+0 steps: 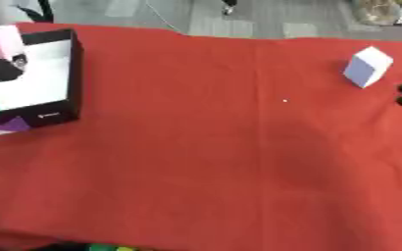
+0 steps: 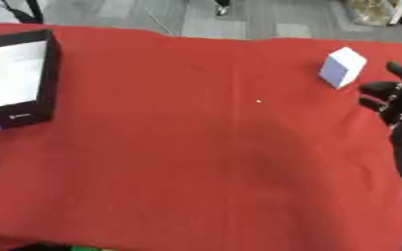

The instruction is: Pick up the objects with one hand, pass them to the other hand, and then place them into the box on the other side of the table.

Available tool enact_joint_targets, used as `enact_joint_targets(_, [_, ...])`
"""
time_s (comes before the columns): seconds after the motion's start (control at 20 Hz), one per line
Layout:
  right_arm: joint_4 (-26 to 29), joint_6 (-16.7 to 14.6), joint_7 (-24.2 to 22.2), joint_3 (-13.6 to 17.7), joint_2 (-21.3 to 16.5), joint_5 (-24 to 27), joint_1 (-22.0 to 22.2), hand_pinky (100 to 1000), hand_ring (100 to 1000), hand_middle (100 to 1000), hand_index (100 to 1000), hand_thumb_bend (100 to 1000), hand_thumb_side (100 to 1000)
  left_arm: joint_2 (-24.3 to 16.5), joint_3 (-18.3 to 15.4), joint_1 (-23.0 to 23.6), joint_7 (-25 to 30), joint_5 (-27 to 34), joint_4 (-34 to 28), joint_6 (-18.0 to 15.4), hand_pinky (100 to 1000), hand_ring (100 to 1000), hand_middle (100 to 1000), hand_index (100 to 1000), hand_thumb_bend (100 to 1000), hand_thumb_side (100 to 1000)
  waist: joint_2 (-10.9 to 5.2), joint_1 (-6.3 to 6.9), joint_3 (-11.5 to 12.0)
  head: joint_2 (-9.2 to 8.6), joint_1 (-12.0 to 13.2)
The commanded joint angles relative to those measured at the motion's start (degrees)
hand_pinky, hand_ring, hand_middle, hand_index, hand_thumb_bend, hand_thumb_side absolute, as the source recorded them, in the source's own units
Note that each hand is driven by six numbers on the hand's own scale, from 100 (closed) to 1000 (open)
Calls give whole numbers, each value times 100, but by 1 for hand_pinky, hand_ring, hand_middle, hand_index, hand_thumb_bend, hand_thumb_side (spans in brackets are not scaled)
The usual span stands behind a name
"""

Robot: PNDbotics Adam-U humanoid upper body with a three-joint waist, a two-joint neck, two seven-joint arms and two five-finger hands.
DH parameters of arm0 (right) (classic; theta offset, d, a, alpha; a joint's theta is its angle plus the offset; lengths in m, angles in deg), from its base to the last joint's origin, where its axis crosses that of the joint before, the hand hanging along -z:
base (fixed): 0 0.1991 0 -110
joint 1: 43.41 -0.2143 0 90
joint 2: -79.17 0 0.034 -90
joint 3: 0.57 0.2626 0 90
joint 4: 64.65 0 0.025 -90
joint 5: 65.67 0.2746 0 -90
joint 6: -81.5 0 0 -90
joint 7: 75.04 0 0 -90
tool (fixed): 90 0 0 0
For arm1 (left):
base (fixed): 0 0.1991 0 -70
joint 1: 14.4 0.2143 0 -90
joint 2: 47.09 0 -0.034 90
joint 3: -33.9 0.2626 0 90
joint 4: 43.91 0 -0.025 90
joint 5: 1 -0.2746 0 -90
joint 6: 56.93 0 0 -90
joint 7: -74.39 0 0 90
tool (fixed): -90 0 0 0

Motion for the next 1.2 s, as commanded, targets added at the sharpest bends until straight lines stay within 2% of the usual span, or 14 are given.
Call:
enact_joint_targets(0.05, [49,-55,-186,24,-28,-88,-29,817,788,613,899,100,1000,-536,212,-155,-239,492,262,932,865,880,900,968,1000,750,-145,105,-6,-13,-19])
enact_joint_targets(0.2, [24,-82,-260,67,-39,-148,-14,817,789,615,903,100,1000,-678,186,-118,359,28,-271,932,878,912,960,1000,1000,822,-137,123,26,-13,-142])
enact_joint_targets(0.3, [-2,-102,-269,110,-56,-210,-23,818,792,622,909,100,1000,-745,44,-72,738,-637,-790,932,869,903,957,1000,1000,829,-135,133,67,-13,-275])
enact_joint_targets(0.35, [-9,-126,-284,135,-104,-275,-43,821,800,634,921,100,1000,-752,-84,-64,839,-1069,-1145,929,857,884,931,985,1000,772,-135,132,93,-13,-367])
enact_joint_targets(0.4, [-14,-164,-306,163,-173,-368,-66,825,810,651,934,100,1000,-719,-219,-52,887,-1474,-1539,922,844,853,886,931,994,677,-135,128,119,-13,-461])
enact_joint_targets(0.45, [-21,-221,-337,201,-334,-531,-112,828,818,661,940,100,993,-644,-377,-67,792,-1831,-2126,776,842,846,873,913,957,647,-142,112,151,-13,-607])
enact_joint_targets(0.5, [-38,-312,-370,247,-535,-762,-183,833,831,680,951,100,972,-504,-514,-19,603,-2099,-2800,532,827,827,853,888,920,622,-144,91,182,-13,-752])
enact_joint_targets(0.6, [-144,-531,-404,311,-899,-1243,-334,847,868,736,973,100,938,-247,-642,31,106,-2335,-3420,-198,812,800,815,859,890,585,-147,50,217,-13,-1005])
enact_joint_targets(0.75, [-683,-847,-159,376,-1684,-2011,-791,863,900,793,993,100,896,288,-512,-155,-843,-2380,-3586,-2084,796,773,784,839,864,558,-157,1,332,-13,-1697])
enact_joint_targets(0.85, [-1319,-977,162,345,-2120,-2298,-1210,864,904,802,995,100,869,759,-243,-303,-1233,-2288,-3603,-3081,786,750,755,816,840,560,-164,-8,423,-13,-2241])
enact_joint_targets(0.9, [-1682,-1037,330,309,-2294,-2389,-1433,866,906,806,993,100,850,1020,-59,-369,-1347,-2211,-3605,-3448,777,729,734,795,822,563,-162,-11,464,-13,-2475])
enact_joint_targets(1.0, [-2356,-1161,629,228,-2527,-2562,-1827,867,906,808,991,100,831,1450,262,-461,-1448,-2030,-3607,-3924,766,697,699,770,814,560,-152,-12,527,-13,-2796])
enact_joint_targets(1.05, [-2679,-1206,749,191,-2614,-2663,-2017,870,908,814,989,100,786,1671,403,-507,-1479,-1989,-3608,-4038,749,651,652,738,802,552,-141,-13,558,-13,-2928])
enact_joint_targets(1.2, [-3790,-1321,1055,96,-2781,-3229,-2654,882,924,831,991,100,784,2454,1023,-737,-1572,-1792,-3608,-4199,737,614,611,712,792,552,-70,-8,720,-13,-3288])
